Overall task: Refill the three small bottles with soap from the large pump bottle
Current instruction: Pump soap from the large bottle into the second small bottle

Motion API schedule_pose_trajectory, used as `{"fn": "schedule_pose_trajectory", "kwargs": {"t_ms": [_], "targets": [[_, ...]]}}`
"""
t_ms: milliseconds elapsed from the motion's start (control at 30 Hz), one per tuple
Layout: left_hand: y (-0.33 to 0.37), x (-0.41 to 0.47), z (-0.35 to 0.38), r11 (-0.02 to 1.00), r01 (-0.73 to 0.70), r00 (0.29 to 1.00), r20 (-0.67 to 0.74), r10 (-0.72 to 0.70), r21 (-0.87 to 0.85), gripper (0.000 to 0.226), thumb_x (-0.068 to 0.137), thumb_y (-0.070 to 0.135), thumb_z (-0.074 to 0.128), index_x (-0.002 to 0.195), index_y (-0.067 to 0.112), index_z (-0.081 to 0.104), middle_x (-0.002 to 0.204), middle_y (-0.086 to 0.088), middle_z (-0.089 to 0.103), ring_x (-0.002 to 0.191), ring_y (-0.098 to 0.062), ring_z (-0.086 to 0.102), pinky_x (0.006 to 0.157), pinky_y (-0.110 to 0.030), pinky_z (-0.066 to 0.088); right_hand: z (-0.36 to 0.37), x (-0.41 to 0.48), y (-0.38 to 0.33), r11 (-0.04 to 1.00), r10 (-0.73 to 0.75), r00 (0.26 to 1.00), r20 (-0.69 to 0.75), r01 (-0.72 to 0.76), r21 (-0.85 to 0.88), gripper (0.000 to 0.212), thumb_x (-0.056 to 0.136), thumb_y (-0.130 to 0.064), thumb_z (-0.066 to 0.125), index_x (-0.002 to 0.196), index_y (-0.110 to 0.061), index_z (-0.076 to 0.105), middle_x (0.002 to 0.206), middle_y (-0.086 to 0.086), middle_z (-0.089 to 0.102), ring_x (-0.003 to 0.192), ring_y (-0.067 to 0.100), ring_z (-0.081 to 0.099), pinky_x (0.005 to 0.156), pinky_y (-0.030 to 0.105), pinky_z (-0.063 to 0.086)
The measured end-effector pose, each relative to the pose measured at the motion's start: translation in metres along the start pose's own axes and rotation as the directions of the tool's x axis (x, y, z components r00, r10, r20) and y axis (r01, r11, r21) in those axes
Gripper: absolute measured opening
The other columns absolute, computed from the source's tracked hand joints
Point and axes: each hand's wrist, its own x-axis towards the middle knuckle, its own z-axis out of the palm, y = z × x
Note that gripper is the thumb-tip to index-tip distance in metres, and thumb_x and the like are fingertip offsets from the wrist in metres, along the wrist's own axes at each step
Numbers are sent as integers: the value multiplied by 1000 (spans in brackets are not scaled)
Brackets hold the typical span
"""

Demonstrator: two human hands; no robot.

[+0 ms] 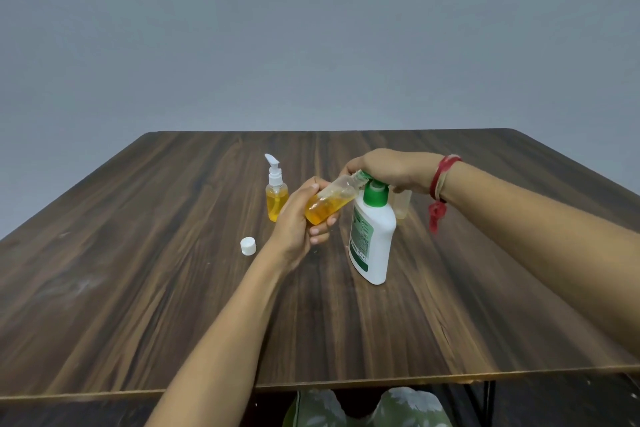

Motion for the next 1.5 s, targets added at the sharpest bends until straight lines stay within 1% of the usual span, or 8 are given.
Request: {"fn": "schedule_pose_trajectory", "kwargs": {"t_ms": [67,200,467,967,1167,1267,1333,1500], "targets": [[0,0,1,1000,-5,1000,2,5,-9,36,102,21,26,75,15,50,51,-4,48,34,-4,25,34,-14,21,-2,0,0,1000,-3,1000,-10,3,2,33,97,-14,33,113,-20,61,89,0,54,73,11,46,62,25,35],[-1,1,-1,1000,1,1000,6,-1,6,35,102,21,27,77,13,50,50,-4,48,34,-4,26,33,-13,22,2,3,3,1000,27,1000,-6,-27,2,31,95,-13,33,105,-25,60,103,5,54,96,25,47,91,47,39],[-2,0,-3,1000,1,1000,21,-1,-8,36,103,24,27,78,14,51,52,-4,50,34,-4,28,33,-14,24,2,4,2,996,73,996,52,-76,54,37,95,-16,31,120,-26,57,109,7,57,109,32,49,99,63,35],[-2,1,-2,1000,-9,1000,21,10,-15,48,103,25,27,68,23,59,52,-4,50,34,-4,28,33,-14,24,1,-4,-2,1000,28,999,23,-28,-10,42,101,-22,25,140,-27,41,143,6,42,112,24,45,81,34,45],[-2,1,-1,1000,-11,1000,15,11,-1,42,102,24,27,72,20,56,52,-4,49,34,-4,28,33,-14,23,1,-2,0,999,36,999,37,-37,27,40,100,-23,28,134,-30,48,133,7,51,112,27,48,95,49,40],[-2,1,-1,1000,-10,1000,13,10,-2,43,103,24,27,72,20,56,51,-4,49,34,-4,28,33,-14,23,1,-1,-1,1000,28,999,44,-27,-4,41,100,-19,27,134,-27,49,126,7,52,107,25,47,87,38,45],[-1,2,-1,1000,-4,1000,15,4,-11,37,103,24,27,76,17,52,52,-4,49,34,-4,28,33,-14,24,-1,1,0,999,38,998,50,-39,26,40,99,-21,28,131,-30,51,126,7,53,109,26,48,99,50,40],[-1,2,-3,1000,-8,1000,5,8,3,36,102,24,28,77,14,52,53,-6,49,34,-5,28,33,-15,22,3,5,5,998,37,998,45,-39,42,39,95,-16,32,123,-26,58,90,0,62,96,26,53,93,50,42]]}}
